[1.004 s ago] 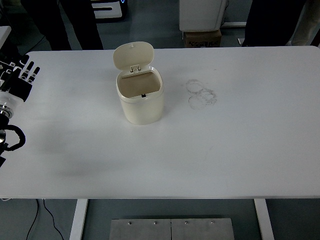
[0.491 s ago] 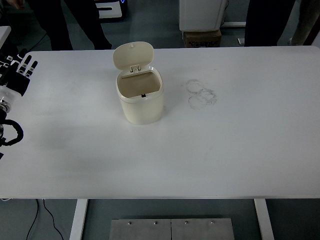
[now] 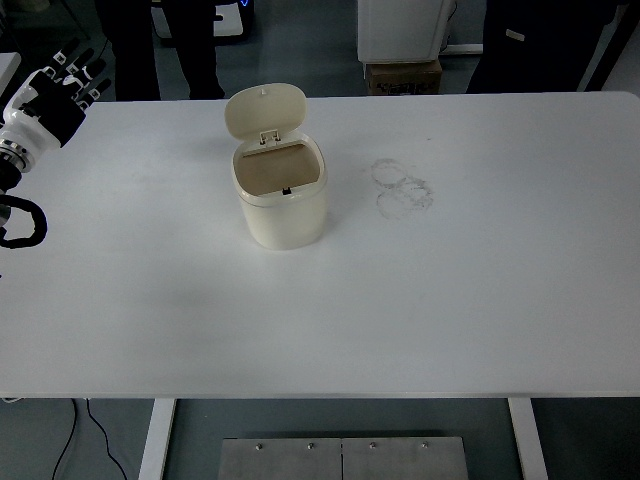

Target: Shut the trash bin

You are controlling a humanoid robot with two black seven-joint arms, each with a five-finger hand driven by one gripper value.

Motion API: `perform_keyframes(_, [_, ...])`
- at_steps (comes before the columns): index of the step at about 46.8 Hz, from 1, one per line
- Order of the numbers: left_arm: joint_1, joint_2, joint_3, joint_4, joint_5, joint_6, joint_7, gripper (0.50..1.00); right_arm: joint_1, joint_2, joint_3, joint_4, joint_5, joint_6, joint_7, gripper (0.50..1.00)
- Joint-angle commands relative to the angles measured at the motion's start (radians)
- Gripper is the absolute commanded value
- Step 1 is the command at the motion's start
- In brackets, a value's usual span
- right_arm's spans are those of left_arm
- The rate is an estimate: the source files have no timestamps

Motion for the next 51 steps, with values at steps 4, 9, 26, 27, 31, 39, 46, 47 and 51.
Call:
perform_keyframes(4, [-0.067, 0.042, 0.128, -0.082, 0.001, 0.0, -0.001, 1.0, -0.001, 0.0, 0.0, 0.0, 0.0, 0.0, 0.0, 0.991])
perform_keyframes(9, [-0.119, 0.079, 0.217, -0.15, 0.002, 0.0, 0.001, 1.0, 0.001, 0.0, 0.0, 0.0, 0.0, 0.0, 0.0, 0.991])
perform_keyframes(26, [-0.237, 0.086, 0.286, -0.28, 0.223, -0.002, 0.197, 1.0, -0.001, 0.0, 0.0, 0.0, 0.0, 0.0, 0.0, 0.991])
perform_keyframes(27, [-0.246, 0.086, 0.294, -0.289, 0.229, -0.002, 0.197, 1.0, -0.001, 0.0, 0.0, 0.0, 0.0, 0.0, 0.0, 0.991])
perform_keyframes(31, [-0.288, 0.096, 0.351, -0.319, 0.246, -0.005, 0.197, 1.0, 0.001, 0.0, 0.0, -0.001, 0.0, 0.0, 0.0, 0.991])
perform_keyframes(39, [-0.374, 0.097, 0.452, -0.366, 0.248, -0.014, 0.197, 1.0, -0.001, 0.0, 0.0, 0.0, 0.0, 0.0, 0.0, 0.991])
perform_keyframes(46, [-0.484, 0.091, 0.582, -0.421, 0.249, -0.083, 0.203, 1.0, 0.001, 0.0, 0.0, 0.0, 0.0, 0.0, 0.0, 0.991])
perform_keyframes(47, [-0.495, 0.09, 0.593, -0.422, 0.249, -0.095, 0.203, 1.0, 0.001, 0.0, 0.0, 0.0, 0.0, 0.0, 0.0, 0.991])
perform_keyframes(51, [-0.533, 0.085, 0.644, -0.422, 0.254, -0.137, 0.205, 1.0, -0.001, 0.0, 0.0, 0.0, 0.0, 0.0, 0.0, 0.991])
